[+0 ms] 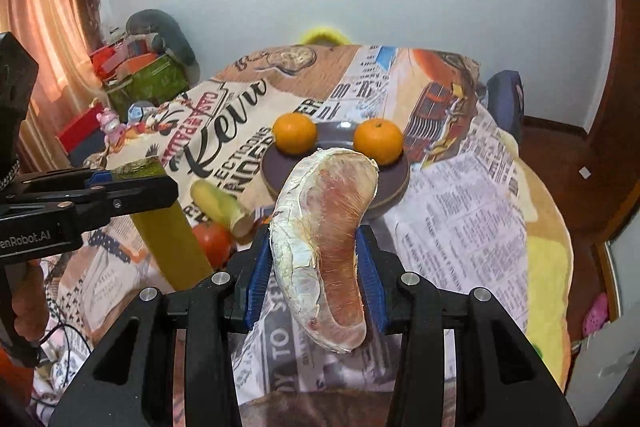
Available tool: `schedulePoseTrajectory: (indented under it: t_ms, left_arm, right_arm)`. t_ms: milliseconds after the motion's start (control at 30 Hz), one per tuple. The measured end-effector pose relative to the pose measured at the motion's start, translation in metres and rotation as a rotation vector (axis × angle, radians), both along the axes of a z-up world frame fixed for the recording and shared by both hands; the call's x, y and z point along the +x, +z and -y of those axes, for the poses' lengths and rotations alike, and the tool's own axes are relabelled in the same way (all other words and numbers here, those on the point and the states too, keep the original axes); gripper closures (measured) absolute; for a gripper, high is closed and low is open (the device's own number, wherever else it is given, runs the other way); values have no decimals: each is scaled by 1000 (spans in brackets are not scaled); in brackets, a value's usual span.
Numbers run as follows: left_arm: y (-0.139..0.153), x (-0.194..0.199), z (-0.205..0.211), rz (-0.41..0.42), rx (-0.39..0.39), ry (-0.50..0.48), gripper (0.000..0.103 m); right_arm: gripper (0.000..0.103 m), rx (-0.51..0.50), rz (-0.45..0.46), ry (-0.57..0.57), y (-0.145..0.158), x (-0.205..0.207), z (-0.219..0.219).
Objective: Organize fruits
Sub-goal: 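Lower the pomelo segment and stand the pale squash on the plate, opening both grippers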
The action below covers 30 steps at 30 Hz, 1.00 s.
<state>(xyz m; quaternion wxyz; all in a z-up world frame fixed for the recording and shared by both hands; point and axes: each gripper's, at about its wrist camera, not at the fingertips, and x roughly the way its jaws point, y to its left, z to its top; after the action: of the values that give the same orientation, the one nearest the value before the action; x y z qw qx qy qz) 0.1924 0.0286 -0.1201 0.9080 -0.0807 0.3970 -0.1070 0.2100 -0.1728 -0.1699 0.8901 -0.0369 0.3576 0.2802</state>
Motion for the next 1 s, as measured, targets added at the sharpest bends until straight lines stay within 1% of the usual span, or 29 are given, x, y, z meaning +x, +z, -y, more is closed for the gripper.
schedulePoseTrajectory:
  t_ms: [267, 600, 767, 1000]
  left_arm:
    - [10, 21, -4, 27, -2, 12, 69]
    - [9, 56, -5, 33, 16, 5, 69]
    - [0, 77, -5, 19, 26, 3, 69]
    - [-18, 106, -5, -21, 26, -12, 69]
  right_arm:
    - [65, 15, 32, -17, 9, 19, 1]
    - [65, 27, 70, -24, 15, 49, -3]
    - [65, 13, 81, -27, 12, 66, -9]
    - [65, -10, 70, -18, -1, 90, -18]
